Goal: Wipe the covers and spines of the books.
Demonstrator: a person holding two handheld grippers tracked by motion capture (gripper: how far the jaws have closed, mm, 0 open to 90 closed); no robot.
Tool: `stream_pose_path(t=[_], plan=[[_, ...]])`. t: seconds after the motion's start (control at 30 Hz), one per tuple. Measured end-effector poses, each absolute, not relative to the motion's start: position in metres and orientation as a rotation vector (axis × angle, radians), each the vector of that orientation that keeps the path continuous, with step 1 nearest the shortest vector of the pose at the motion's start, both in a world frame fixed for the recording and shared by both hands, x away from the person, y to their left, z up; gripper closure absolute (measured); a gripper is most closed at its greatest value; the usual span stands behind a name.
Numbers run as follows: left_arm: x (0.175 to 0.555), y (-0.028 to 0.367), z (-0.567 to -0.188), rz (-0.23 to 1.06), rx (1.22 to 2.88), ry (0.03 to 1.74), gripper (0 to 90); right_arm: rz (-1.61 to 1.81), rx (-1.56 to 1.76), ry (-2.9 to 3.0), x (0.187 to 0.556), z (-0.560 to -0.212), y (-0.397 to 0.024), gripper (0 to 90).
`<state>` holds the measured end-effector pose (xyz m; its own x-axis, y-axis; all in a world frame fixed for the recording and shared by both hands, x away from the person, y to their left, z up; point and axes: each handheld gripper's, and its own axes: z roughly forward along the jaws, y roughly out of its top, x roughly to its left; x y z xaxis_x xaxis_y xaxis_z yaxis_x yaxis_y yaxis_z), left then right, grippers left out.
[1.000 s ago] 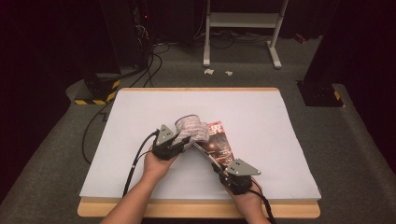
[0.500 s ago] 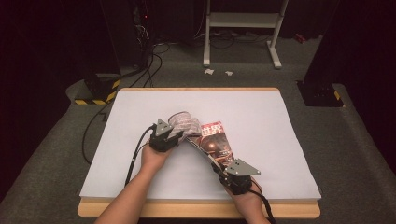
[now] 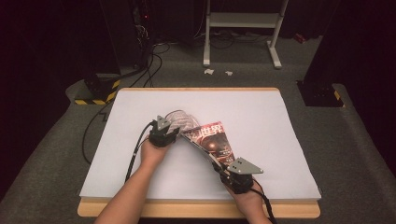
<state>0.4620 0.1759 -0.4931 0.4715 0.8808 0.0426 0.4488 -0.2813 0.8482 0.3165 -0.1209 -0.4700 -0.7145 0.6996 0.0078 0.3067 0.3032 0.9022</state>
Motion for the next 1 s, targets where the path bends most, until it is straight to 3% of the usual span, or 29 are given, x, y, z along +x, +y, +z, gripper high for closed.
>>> stream_pose_path(t=[0.47, 1.0], plan=[[0.472, 0.190, -0.496, 0.755, 1.947, 1.154, 69.2, 1.431, 0.913, 2.166, 0.316, -0.468, -0.132, 84.2], [0.426, 0.249, -0.466, 0.814, 1.860, 1.214, 69.2, 1.424, 0.908, 2.146, 0.317, -0.469, -0.132, 84.2]])
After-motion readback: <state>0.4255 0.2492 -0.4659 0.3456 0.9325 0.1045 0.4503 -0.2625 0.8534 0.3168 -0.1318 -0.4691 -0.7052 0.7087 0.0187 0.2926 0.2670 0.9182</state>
